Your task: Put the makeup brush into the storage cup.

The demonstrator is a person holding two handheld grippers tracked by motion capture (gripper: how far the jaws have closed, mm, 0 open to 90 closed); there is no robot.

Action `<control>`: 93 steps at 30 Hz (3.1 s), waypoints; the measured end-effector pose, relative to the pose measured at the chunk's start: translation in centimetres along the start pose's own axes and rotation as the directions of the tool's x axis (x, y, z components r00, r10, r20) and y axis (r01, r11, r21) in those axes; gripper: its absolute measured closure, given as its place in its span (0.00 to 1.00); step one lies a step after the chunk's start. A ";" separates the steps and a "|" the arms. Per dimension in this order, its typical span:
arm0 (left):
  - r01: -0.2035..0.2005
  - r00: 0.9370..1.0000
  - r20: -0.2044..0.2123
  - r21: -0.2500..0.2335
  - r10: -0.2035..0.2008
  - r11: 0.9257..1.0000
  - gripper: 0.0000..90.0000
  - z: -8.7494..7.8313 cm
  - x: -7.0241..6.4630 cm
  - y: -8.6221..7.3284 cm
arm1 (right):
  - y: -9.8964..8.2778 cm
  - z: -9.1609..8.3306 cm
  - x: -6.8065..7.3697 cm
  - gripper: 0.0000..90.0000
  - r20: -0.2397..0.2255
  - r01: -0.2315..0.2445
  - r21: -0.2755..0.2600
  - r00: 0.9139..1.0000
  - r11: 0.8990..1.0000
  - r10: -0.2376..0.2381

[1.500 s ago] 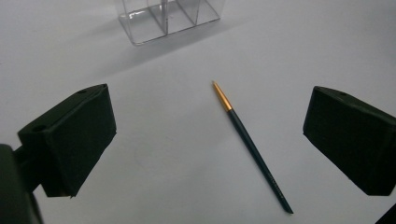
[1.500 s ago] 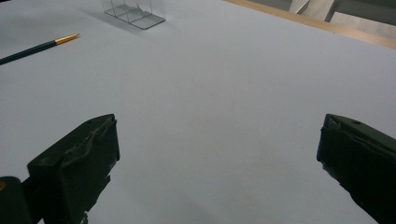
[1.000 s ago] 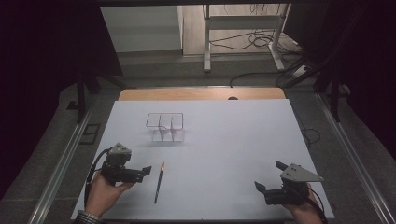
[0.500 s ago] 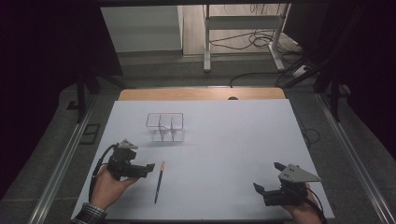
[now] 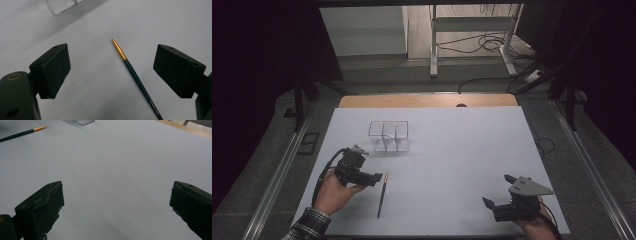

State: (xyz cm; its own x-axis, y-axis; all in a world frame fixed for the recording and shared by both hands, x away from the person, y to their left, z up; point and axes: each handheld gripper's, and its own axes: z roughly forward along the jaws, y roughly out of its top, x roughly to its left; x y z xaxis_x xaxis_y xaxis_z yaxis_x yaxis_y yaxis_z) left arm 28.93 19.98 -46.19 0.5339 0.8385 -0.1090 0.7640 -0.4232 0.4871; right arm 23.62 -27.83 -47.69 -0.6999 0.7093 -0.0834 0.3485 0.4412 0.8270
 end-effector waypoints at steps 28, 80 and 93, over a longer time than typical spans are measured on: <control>-0.055 0.998 -0.022 0.098 0.057 0.994 0.21 2.1 -1.5 3.3 | -0.1 0.2 0.2 0.00 -0.002 0.016 0.031 1.000 0.999 -0.016; 0.011 1.000 -0.018 0.192 -0.007 0.981 0.93 6.2 -1.7 0.6 | -0.3 0.5 0.5 0.00 -0.024 0.037 0.070 0.999 0.997 -0.036; 0.013 1.000 0.012 0.176 -0.016 0.984 0.94 5.6 -1.7 0.7 | -0.3 0.5 0.5 0.00 -0.021 0.041 0.072 0.999 0.997 -0.040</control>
State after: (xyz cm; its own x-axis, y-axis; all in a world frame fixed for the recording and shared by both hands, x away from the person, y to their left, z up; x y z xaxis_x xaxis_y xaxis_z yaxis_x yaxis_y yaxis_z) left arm 30.57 16.39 -50.48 0.5263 0.8407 -0.1274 0.8229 -0.4658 0.3254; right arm 23.49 -27.28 -48.25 -0.7264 0.6793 -0.1044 0.3633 0.5085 0.7807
